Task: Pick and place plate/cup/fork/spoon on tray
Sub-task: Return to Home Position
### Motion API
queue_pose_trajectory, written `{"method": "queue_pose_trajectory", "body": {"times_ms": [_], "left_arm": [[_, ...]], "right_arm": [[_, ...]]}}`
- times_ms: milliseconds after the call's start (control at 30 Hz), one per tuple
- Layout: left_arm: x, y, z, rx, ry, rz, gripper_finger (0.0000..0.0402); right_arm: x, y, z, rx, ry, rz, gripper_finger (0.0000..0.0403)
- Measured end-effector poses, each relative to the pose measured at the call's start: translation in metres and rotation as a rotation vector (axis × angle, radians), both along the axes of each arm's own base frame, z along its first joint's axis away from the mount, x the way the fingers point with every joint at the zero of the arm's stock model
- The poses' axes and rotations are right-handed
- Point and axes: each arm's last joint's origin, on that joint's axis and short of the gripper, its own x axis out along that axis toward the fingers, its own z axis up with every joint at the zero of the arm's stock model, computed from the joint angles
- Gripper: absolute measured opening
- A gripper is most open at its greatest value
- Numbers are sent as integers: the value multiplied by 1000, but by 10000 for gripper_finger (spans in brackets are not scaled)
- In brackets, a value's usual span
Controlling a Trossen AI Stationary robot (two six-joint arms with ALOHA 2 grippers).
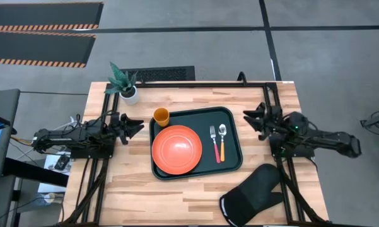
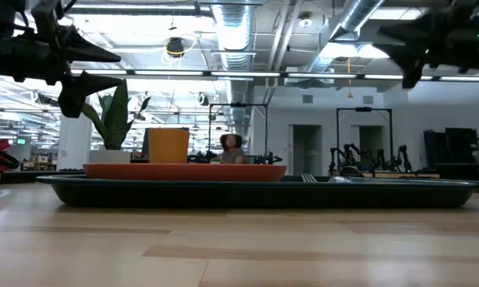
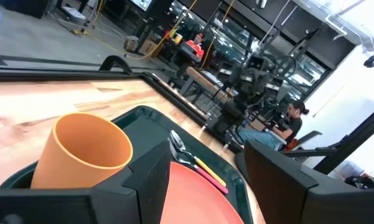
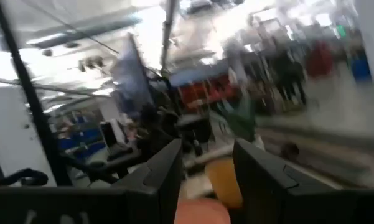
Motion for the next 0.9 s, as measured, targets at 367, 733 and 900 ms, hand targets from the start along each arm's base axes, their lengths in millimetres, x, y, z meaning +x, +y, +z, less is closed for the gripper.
{"method": "queue_pose_trajectory", "body": {"times_ms": [367, 733, 900], "left_arm": [[0, 0, -2, 0, 21, 8, 192], [0, 1, -2, 92, 51, 46, 192], [0, 1, -2, 70, 44, 45, 192]], "right_arm": [[-1, -2, -25, -40, 153, -53, 168], [-1, -5, -44, 1, 342, -77, 168], [1, -5, -45, -1, 356, -66, 168]]}}
